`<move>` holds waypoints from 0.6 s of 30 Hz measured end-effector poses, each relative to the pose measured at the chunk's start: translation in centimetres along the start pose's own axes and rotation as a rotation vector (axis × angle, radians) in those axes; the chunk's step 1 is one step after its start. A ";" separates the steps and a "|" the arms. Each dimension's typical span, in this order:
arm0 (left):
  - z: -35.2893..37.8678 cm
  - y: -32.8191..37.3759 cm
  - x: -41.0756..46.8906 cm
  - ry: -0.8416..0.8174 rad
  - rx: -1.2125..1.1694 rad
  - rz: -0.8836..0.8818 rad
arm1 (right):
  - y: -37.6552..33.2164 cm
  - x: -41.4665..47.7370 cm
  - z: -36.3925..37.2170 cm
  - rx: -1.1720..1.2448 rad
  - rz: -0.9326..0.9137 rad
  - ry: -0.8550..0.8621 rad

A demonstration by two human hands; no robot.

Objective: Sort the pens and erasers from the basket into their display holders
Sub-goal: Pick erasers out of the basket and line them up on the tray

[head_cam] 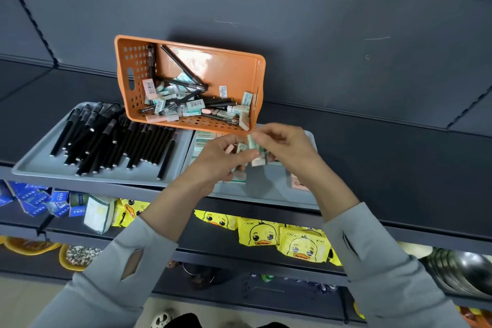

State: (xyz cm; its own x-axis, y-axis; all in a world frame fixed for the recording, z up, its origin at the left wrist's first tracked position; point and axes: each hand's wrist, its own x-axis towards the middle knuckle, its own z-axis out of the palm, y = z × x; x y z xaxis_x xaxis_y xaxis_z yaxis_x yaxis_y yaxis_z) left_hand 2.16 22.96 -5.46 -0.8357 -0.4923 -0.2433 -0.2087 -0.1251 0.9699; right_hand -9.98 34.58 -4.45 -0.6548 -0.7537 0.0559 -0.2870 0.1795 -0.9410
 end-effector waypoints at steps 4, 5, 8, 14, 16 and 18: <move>-0.5 0.1 0.3 0.036 -0.104 0.019 | 0.1 0.2 -1.0 0.134 0.063 0.118; -1.0 0.1 0.4 0.058 -0.201 -0.004 | 0.4 0.2 -1.5 0.174 0.090 0.156; -3.2 0.0 0.6 0.135 -0.490 -0.037 | 1.3 0.0 -2.3 0.226 0.160 0.137; -6.0 -0.9 0.2 0.220 -0.577 0.061 | 0.8 -1.0 -0.5 0.194 0.169 -0.042; -6.6 -1.0 0.1 0.226 -0.569 0.049 | 1.1 -1.2 0.7 0.129 0.157 -0.089; -6.9 -1.1 0.0 0.216 -0.551 0.015 | 1.7 -1.0 1.9 -0.050 0.114 -0.064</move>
State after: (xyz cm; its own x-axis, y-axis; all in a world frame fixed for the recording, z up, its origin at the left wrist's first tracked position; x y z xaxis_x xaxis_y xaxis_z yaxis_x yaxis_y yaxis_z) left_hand 5.91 17.20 -6.58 -0.7020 -0.6545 -0.2807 0.1450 -0.5173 0.8435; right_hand -8.49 34.41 -6.78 -0.6397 -0.7651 -0.0735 -0.2489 0.2967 -0.9220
